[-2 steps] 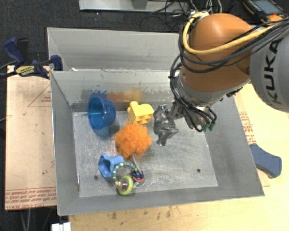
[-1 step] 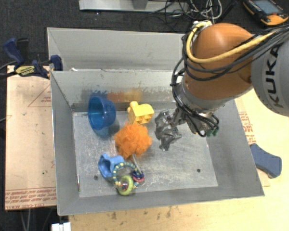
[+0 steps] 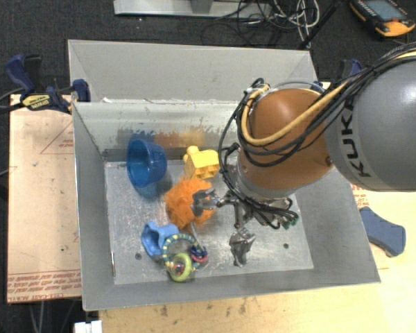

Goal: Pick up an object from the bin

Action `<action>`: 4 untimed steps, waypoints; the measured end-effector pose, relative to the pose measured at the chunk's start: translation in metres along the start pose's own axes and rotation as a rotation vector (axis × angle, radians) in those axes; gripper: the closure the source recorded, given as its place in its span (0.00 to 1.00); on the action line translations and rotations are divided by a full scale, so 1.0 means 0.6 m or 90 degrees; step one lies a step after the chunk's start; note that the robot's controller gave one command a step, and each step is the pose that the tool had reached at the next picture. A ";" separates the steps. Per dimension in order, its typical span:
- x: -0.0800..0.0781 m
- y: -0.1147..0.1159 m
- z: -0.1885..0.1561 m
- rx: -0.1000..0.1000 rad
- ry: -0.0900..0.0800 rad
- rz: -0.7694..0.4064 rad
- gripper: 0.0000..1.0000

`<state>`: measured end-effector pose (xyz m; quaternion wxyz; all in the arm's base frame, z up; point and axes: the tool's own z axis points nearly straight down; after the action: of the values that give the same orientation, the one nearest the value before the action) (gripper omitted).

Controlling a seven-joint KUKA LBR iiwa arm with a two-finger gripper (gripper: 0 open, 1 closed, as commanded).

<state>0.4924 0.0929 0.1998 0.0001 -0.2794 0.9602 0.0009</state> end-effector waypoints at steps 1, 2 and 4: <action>0.000 0.000 0.000 0.000 0.000 0.000 0.00; -0.088 0.061 0.196 0.000 -0.001 -0.048 1.00; -0.113 0.119 -0.135 0.000 0.000 -0.171 1.00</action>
Offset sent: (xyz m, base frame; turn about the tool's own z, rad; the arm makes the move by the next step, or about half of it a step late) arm 0.0247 0.0588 -0.1171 -0.0746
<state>0.5114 0.1892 0.2813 0.0002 -0.4056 0.9141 0.0008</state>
